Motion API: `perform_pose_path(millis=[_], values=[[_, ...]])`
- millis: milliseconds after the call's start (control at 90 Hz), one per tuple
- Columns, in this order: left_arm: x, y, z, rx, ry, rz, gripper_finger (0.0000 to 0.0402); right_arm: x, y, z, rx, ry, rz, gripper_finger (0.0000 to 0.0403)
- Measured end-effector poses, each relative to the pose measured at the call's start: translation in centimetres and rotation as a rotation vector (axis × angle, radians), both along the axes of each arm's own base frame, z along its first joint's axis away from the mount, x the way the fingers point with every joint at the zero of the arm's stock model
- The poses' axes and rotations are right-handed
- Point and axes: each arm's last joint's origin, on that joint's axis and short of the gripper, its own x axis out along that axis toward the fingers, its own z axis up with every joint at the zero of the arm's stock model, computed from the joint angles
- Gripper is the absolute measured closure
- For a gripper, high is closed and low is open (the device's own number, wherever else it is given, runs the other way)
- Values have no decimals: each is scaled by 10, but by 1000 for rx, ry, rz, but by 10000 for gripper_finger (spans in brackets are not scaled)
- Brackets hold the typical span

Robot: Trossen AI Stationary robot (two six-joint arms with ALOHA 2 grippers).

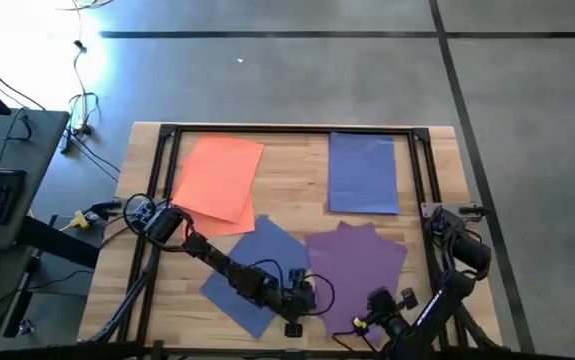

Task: Organize paper
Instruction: Stack the purple paper on top of the purple paper

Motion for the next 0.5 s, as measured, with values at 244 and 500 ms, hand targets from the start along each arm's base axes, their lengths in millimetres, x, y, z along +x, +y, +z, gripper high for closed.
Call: perform_pose_path(millis=[244,500], values=[[-24,15,58,153,32,89,402,15,29,-5,124,-371,152,403],[9,111,82,271,27,119,402,38,46,-17,168,-463,304,403]])
